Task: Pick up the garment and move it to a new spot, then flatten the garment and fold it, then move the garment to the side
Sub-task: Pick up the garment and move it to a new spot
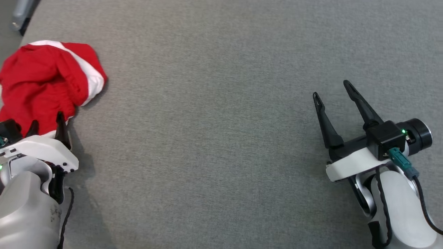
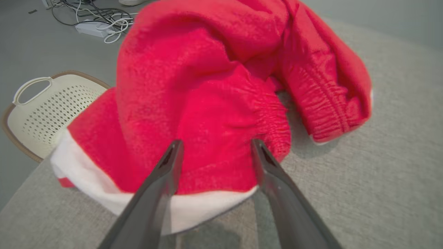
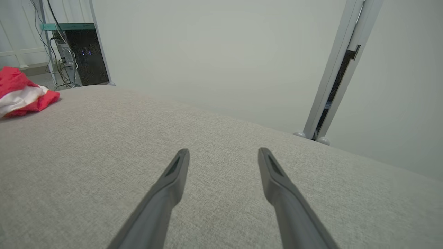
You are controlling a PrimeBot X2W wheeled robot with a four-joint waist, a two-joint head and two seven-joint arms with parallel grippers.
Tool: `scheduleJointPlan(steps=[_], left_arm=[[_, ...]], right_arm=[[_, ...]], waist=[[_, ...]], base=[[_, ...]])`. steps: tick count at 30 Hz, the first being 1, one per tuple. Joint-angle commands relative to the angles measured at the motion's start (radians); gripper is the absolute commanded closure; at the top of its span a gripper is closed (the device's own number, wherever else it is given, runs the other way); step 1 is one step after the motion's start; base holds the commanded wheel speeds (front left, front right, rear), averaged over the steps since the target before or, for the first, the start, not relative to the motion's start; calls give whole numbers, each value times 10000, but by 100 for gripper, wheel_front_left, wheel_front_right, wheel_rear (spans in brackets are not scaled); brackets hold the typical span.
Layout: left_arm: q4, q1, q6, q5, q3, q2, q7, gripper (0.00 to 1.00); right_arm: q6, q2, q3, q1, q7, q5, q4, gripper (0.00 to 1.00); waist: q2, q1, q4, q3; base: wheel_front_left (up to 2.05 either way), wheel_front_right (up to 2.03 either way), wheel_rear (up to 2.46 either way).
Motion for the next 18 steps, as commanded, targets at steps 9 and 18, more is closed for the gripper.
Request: scheduleJointPlan(steps=[9,18], left_arm=[[1014,-897,130,110,-178,623,-25,100],[-759,-1235,-156,471,-860,338,-224,100]], right_arm=[[-3,146,-284,69,-48,325,-441,0],[-3,379,-531,523,-48,703,-255,0]], waist=[[0,0,-1169,359],[0,0,-1505,-533]], base=[[0,0,0],[0,0,0]])
